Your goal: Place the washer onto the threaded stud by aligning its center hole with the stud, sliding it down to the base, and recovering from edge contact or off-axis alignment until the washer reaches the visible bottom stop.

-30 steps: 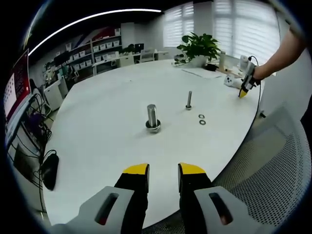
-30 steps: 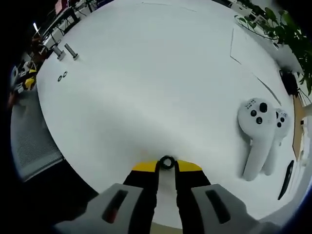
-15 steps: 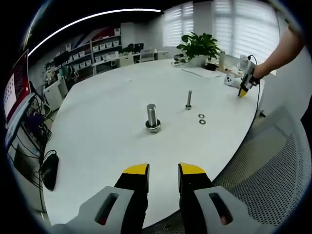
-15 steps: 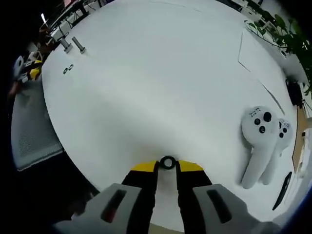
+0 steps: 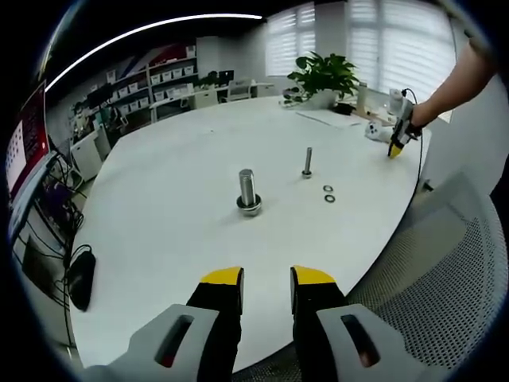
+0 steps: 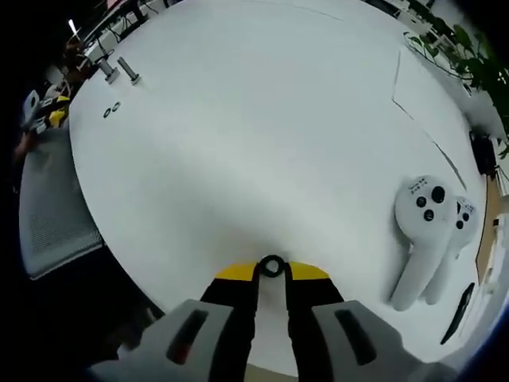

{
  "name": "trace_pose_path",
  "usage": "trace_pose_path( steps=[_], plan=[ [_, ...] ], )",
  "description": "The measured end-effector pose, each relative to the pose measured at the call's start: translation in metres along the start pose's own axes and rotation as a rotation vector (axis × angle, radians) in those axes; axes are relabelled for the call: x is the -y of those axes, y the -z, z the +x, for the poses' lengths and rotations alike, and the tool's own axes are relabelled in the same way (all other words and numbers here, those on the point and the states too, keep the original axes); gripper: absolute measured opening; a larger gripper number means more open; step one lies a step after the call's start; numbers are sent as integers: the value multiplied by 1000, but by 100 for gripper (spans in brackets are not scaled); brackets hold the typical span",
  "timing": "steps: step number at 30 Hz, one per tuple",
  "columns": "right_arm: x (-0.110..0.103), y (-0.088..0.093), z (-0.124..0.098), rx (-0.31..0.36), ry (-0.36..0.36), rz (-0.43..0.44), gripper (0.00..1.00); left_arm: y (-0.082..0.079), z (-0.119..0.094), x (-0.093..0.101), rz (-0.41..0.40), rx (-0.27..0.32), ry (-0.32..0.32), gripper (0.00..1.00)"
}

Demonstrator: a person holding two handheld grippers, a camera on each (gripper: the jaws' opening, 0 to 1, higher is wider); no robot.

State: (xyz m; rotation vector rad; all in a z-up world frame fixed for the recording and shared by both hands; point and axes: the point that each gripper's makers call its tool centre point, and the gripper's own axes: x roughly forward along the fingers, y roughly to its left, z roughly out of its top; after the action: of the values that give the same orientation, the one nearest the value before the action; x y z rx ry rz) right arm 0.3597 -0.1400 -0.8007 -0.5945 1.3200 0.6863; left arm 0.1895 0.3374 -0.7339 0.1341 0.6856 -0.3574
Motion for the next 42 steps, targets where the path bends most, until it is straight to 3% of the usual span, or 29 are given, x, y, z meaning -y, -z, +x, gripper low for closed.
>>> trace_pose_path(
  steps=[6, 14, 25, 35, 42],
  plan=[
    [0, 0, -1, -10, 14, 14, 14, -1, -1, 0, 2, 3, -2, 21],
    [1, 0, -1, 50, 31, 55, 14, 0, 0, 0, 3, 1, 1, 21],
    [-8, -6, -2, 81, 45, 12, 13, 0, 0, 2, 5, -5, 8, 21],
    [-29, -37, -8, 141, 27, -33, 13, -1, 1, 2, 2, -3, 8, 21],
    [-56, -74, -10, 191, -4, -85, 13, 0, 1, 2, 1, -5, 8, 21]
  ],
)
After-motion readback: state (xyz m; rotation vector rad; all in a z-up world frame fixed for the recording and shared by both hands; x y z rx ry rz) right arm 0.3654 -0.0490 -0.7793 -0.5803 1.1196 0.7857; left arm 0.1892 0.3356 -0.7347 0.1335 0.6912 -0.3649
